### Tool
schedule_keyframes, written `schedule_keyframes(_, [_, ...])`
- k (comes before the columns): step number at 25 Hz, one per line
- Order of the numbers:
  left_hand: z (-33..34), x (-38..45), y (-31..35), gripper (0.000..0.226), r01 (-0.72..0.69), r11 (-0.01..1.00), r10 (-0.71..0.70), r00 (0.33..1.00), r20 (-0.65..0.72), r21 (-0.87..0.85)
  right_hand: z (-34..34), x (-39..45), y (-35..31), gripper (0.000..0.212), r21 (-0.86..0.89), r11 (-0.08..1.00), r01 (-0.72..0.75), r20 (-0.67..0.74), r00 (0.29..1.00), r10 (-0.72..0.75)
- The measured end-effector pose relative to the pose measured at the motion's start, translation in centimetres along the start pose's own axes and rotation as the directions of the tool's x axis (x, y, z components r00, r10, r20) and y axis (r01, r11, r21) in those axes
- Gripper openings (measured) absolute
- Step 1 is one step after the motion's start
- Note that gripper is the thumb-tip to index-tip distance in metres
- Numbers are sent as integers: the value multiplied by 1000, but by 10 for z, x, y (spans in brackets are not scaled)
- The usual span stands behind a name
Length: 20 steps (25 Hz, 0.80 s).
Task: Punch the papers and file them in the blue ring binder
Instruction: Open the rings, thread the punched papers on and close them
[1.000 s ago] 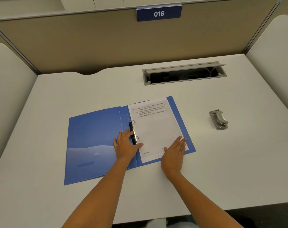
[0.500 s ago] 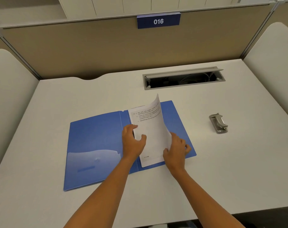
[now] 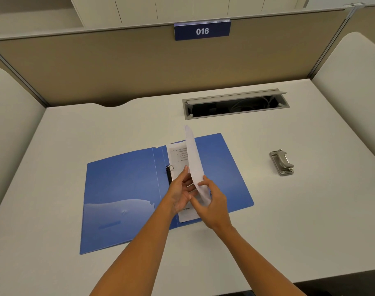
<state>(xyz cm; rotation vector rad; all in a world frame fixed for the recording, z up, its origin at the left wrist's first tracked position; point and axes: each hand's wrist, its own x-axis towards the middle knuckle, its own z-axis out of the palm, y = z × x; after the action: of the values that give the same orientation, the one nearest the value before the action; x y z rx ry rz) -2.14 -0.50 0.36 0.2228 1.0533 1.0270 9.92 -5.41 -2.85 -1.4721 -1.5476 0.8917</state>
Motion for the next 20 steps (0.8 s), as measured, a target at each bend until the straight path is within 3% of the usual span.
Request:
schedule_keyframes(12, [1,13,-9,41,15,996,-13,1000,-24,83,-10,8,-3,52,116,992,-50,12,999,49])
schedule_keyframes(20, [1,19,-16,47,31,998,-28,998,-51,61,-14,11,-6,61,216,973,-82,13,997,81])
